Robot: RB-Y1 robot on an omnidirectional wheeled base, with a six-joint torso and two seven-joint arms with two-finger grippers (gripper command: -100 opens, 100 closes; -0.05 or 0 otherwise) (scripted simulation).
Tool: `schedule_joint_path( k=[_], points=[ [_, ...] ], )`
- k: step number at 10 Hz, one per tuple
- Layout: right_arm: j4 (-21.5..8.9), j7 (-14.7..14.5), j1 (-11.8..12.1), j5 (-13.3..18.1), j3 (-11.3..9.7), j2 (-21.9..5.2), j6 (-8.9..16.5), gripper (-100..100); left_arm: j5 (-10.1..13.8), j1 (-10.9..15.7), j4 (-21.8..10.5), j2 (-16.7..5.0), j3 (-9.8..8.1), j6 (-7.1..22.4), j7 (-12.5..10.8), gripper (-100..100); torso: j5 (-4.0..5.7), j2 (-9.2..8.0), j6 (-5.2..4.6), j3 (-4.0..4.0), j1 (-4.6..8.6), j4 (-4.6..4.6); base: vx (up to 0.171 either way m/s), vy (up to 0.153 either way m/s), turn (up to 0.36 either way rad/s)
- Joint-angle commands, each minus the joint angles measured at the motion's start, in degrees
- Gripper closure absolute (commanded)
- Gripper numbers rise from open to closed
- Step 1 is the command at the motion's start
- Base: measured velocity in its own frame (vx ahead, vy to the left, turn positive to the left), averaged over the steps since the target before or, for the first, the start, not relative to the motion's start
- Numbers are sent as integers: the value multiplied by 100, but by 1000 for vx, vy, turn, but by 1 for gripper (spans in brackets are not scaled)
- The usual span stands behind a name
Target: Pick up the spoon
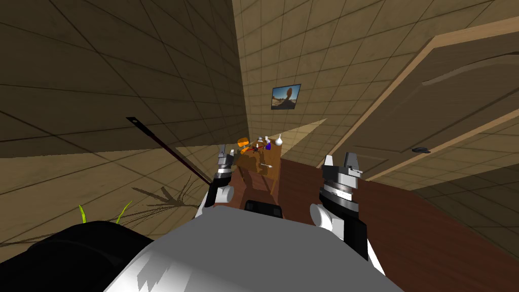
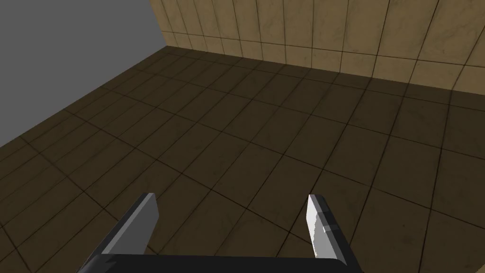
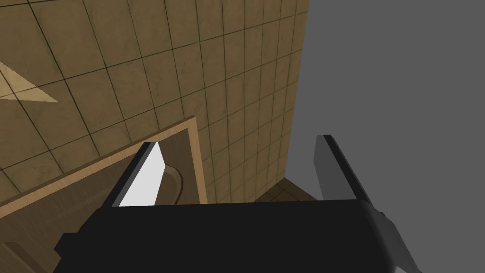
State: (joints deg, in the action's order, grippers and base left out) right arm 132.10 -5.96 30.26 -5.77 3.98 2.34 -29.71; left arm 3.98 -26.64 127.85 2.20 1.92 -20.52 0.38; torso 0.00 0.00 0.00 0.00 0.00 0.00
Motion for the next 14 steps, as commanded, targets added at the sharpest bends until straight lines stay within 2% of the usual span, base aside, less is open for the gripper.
schedule_joint_path(
  k=[1, 4, 8, 9, 10, 11, 13, 14],
  points=[
    [0, 0, 0, 0, 0, 0, 0, 0, 3, 36, -85, -235, -8, 82, 22, -100, 0, 0, 0, 0, 0, 0, 2, -27, -27],
    [0, 0, 0, 0, -1, 1, 0, 0, 14, 172, -406, -701, -33, 407, 105, -100, 6, 12, -1, -6, 30, -2, 28, -88, -57],
    [0, 0, 0, 0, -2, 2, 0, 0, 35, 464, -1054, -1160, -72, 1127, 281, -100, 14, 16, -2, -9, 64, -4, 42, -167, -93],
    [0, 0, 0, 0, -2, 2, 0, 0, 35, 464, -1089, -1160, -72, 1127, 281, -100, 18, 22, -1, -13, 82, -5, 48, -164, -31],
    [1, 0, 1, 0, -1, 2, 0, 0, 41, 551, -1218, -1253, -81, 1345, 334, -100, 16, 18, 0, -11, 67, -4, 34, -127, -82],
    [0, 0, 0, 0, -1, 1, 0, 0, 41, 551, -1291, -1253, -81, 1345, 334, -100, 13, 15, -2, -9, 53, -4, 27, -83, -43],
    [0, 0, 0, 0, -1, 1, 0, 0, 54, 740, -1707, -1423, -101, 1713, 451, -100, 10, 14, -1, -8, 44, -3, 52, -162, -116],
    [0, 0, 0, 0, -2, 2, 0, 0, 54, 740, -1723, -1423, -101, 1818, 451, -100, 15, 22, -2, -13, 73, -5, 54, -162, -29]
  ],
)
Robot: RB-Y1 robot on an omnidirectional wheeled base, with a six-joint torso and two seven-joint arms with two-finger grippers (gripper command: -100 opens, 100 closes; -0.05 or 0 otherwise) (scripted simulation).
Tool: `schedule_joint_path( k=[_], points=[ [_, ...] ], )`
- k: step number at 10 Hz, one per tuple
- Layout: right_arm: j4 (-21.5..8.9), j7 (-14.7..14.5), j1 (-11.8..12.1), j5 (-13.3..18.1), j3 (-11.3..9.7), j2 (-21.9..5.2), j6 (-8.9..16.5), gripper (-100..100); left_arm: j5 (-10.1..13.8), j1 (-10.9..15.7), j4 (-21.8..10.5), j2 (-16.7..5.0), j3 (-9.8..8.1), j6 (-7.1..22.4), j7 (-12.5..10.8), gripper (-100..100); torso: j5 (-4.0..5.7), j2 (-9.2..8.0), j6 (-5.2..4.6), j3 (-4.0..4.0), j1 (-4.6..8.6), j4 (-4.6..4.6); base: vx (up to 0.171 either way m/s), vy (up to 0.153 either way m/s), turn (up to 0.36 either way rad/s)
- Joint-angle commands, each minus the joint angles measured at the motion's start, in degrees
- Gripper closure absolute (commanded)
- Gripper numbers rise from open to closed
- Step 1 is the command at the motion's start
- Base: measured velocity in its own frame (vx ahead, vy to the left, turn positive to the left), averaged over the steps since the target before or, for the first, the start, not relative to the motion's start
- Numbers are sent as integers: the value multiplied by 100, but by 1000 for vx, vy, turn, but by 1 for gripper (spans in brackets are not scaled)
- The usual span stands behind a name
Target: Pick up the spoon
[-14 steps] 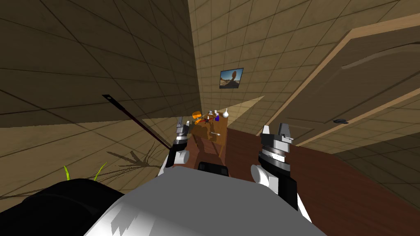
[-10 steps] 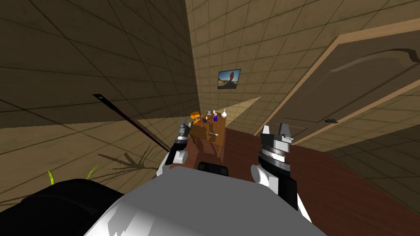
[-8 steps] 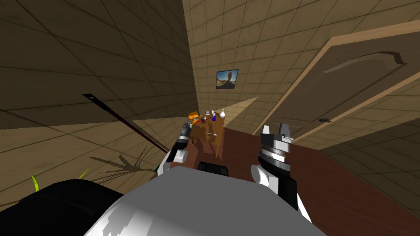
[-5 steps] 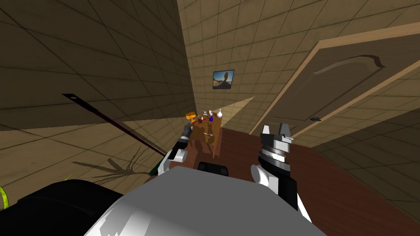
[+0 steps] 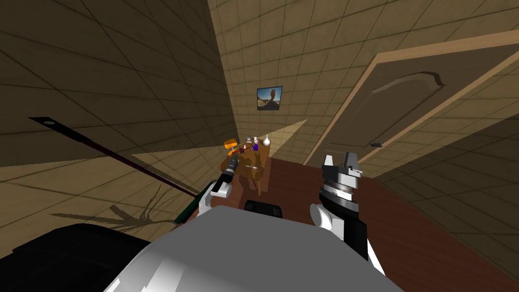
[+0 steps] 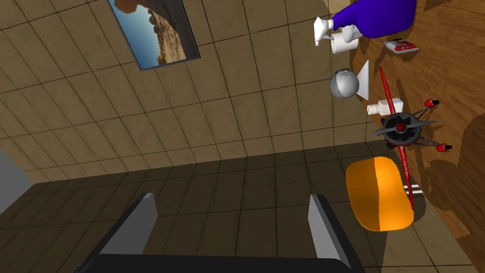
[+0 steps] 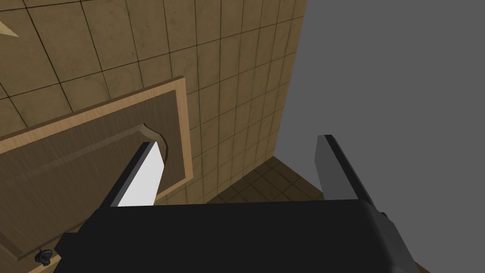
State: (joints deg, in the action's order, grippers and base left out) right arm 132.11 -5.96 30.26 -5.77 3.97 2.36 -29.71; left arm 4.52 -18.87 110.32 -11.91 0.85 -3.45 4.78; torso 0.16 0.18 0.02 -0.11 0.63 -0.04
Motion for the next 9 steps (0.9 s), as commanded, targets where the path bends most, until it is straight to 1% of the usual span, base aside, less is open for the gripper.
schedule_joint_path(
  k=[1, 2, 3, 4, 5, 6, 7, 8, 9],
  points=[
    [0, 0, 0, 0, 0, 0, 0, 0, 7, 63, -198, -94, -6, 286, 75, -100, 0, 0, 0, 0, 0, 0, 41, -133, -73],
    [0, 0, -1, 0, 0, 0, 0, 0, 7, 63, -198, -94, -6, 363, 75, -100, -3, -4, -2, 2, -9, 1, 23, -99, -43],
    [0, 0, 0, 0, 0, -1, 0, 0, 15, 168, -431, -175, -19, 536, 143, -100, -5, -11, -1, 6, -22, 3, 34, -106, -75],
    [0, 0, -1, 0, 0, 0, 0, 0, 15, 168, -431, -175, -19, 622, 143, -100, -6, -9, -2, 6, -21, 2, 40, -95, -54],
    [0, 0, 0, 0, 0, -1, 0, 0, 23, 276, -670, -255, -36, 848, 215, -100, -6, -8, 0, 5, -28, 2, 59, -148, -90],
    [0, 0, 0, 0, 0, 0, 0, 0, 23, 276, -670, -255, -36, 888, 215, -100, -4, -1, -2, 1, -10, 1, 42, -129, -55],
    [0, 0, 0, 0, 0, 0, 0, 0, 33, 387, -913, -334, -56, 1092, 291, -100, -3, -7, 0, 4, -15, 1, 57, -133, -101],
    [0, 0, 0, 0, 0, 0, 0, 0, 33, 387, -913, -334, -56, 1158, 291, -100, -4, -2, -2, 2, -12, 1, 58, -108, -37],
    [0, 0, 0, 0, 1, -1, 0, 0, 43, 501, -1162, -410, -80, 1386, 371, -100, -4, -3, 0, 2, -20, 1, 64, -137, -103]
  ],
)
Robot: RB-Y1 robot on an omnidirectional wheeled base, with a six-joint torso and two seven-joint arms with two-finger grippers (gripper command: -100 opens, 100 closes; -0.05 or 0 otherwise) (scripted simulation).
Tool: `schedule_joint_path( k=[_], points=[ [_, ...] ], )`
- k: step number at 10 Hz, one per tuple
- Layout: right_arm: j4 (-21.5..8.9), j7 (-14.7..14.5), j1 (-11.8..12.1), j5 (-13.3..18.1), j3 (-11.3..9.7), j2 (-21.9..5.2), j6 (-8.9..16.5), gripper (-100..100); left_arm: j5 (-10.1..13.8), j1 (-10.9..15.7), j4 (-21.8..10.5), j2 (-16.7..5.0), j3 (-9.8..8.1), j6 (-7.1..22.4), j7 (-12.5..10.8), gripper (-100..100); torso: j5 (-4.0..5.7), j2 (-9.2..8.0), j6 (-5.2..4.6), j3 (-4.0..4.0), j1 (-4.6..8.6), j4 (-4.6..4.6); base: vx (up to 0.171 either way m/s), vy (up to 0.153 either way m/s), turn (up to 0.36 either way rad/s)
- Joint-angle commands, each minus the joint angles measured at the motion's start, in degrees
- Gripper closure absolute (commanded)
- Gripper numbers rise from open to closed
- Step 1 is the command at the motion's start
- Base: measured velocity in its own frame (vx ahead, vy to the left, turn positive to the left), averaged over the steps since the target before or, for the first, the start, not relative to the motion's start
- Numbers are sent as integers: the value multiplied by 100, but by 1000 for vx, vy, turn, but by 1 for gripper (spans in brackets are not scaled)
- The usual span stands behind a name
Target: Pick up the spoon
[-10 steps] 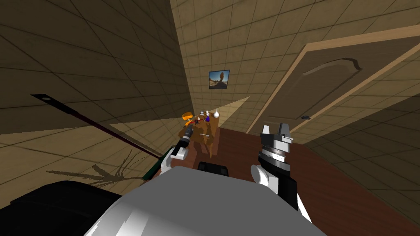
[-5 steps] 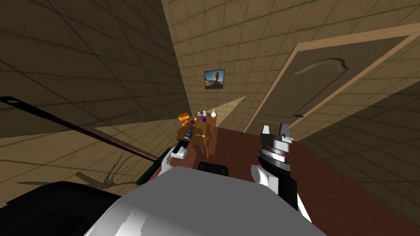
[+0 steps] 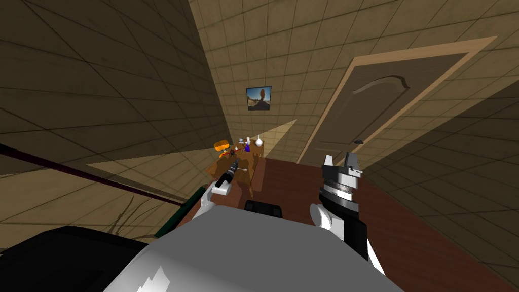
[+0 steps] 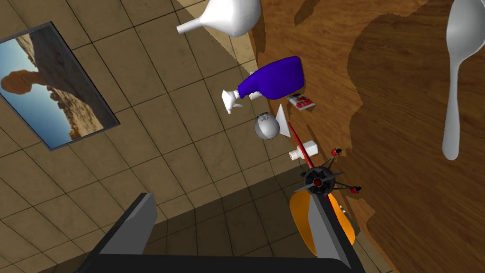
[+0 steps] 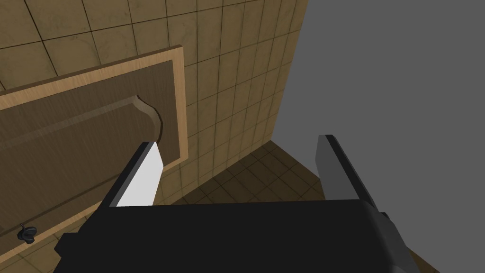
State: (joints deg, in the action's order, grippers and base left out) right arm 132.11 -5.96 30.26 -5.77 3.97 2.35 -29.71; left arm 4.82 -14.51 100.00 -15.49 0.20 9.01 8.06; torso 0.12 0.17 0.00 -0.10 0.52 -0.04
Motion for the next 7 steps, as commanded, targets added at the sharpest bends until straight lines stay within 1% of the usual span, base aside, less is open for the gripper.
schedule_joint_path(
  k=[1, 2, 3, 4, 5, 6, 7],
  points=[
    [0, 0, 0, 0, 0, 0, 0, 0, 14, 65, -131, -52, -15, 186, 43, -100, 0, 0, 0, 0, 0, 0, 46, -114, -29],
    [0, 0, 0, 0, 0, 0, 0, 0, 25, 182, -385, -125, -44, 380, 127, -100, 0, -6, 3, 3, -8, 1, 55, -112, -89],
    [0, 0, 0, 0, 0, 0, 0, 0, 25, 182, -385, -125, -44, 462, 127, -100, -1, -3, 0, 2, -9, 1, 50, -85, -34],
    [0, 0, 0, 0, 1, -1, 0, 0, 38, 303, -645, -194, -77, 654, 216, -100, -2, -6, 3, 3, -18, 1, 40, -112, -70],
    [0, 0, 0, 0, 0, 0, 0, 0, 38, 303, -645, -194, -77, 738, 216, -100, -1, -8, 1, 5, -11, 2, 54, -89, -31],
    [0, 0, 0, 0, 1, -1, 0, 0, 51, 427, -885, -259, -116, 974, 309, -100, -2, -6, 3, 4, -17, 1, 82, -99, -96],
    [0, 0, 0, 0, 0, 0, 0, 0, 51, 427, -910, -259, -116, 1014, 309, -100, -2, 2, 1, -1, -15, 0, 70, -82, -31]
  ],
)
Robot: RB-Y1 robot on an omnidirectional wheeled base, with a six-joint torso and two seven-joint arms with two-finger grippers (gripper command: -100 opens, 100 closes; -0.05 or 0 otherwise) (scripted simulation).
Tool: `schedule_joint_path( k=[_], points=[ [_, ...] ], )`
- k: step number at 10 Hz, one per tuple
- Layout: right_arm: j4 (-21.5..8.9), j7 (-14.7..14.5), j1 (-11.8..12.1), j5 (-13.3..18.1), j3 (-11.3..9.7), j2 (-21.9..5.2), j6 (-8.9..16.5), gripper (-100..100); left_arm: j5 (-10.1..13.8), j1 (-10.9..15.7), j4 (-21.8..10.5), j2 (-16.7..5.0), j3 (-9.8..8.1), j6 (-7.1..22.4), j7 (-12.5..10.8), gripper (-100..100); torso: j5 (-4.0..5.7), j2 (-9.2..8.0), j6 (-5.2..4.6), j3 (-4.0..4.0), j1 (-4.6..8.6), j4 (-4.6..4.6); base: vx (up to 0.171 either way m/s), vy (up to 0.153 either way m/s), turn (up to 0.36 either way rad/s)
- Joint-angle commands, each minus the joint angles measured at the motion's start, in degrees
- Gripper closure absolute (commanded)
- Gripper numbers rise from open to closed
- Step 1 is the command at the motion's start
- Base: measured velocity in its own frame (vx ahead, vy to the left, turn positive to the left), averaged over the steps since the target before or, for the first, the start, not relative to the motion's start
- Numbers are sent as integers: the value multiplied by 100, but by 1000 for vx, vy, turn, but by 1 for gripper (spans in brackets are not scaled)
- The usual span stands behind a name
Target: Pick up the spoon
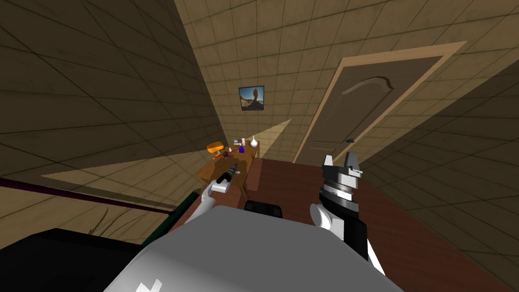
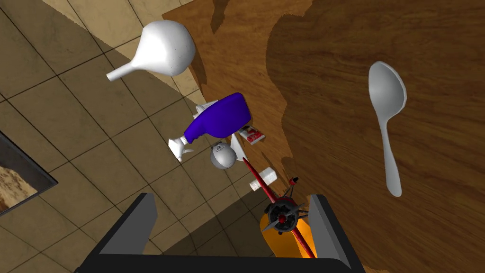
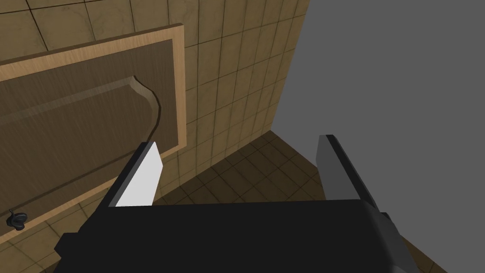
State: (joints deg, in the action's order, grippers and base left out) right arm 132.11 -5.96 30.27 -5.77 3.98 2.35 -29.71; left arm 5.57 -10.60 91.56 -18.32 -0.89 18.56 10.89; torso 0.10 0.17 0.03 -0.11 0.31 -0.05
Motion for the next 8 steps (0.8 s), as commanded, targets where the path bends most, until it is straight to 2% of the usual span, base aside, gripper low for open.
schedule_joint_path(
  k=[1, 2, 3, 4, 5, 6, 7, 8],
  points=[
    [0, 0, 0, 0, 0, 0, 0, 0, -10, 163, -286, -37, -52, 286, 123, -100, 0, 0, 0, 0, 0, 0, 71, -73, -56],
    [0, 0, 0, 0, 0, 0, 0, 0, -10, 163, -335, -37, -52, 334, 123, -100, -1, 1, -2, 0, -3, 0, 55, -63, -34],
    [0, 0, 0, 0, 0, 0, 0, 0, 6, 292, -602, -93, -103, 532, 225, -100, -2, -4, 0, 2, -7, 1, 60, -69, -70],
    [0, 0, 0, 0, 0, 0, 0, 0, 6, 292, -608, -93, -103, 608, 225, -100, -2, -3, -1, 2, -6, 1, 55, -68, -31],
    [0, 0, 0, 0, 0, 0, 0, 0, 22, 424, -883, -145, -160, 784, 331, -100, -1, -6, 1, 4, -6, 1, 61, -72, -44],
    [0, 0, 0, 0, 0, 0, 0, 0, 22, 424, -883, -145, -160, 879, 331, -100, -1, -5, 0, 3, -5, 1, 49, -49, -24],
    [0, 0, 0, 0, 0, 0, 0, 0, 40, 556, -1122, -192, -223, 1089, 441, -100, -2, -8, 0, 5, -13, 2, 62, -49, -53],
    [0, 0, 0, 0, 0, 0, 0, 0, 40, 556, -1159, -192, -223, 1146, 441, -100, -3, -5, 0, 3, -13, 1, 57, -32, -26]
  ],
)
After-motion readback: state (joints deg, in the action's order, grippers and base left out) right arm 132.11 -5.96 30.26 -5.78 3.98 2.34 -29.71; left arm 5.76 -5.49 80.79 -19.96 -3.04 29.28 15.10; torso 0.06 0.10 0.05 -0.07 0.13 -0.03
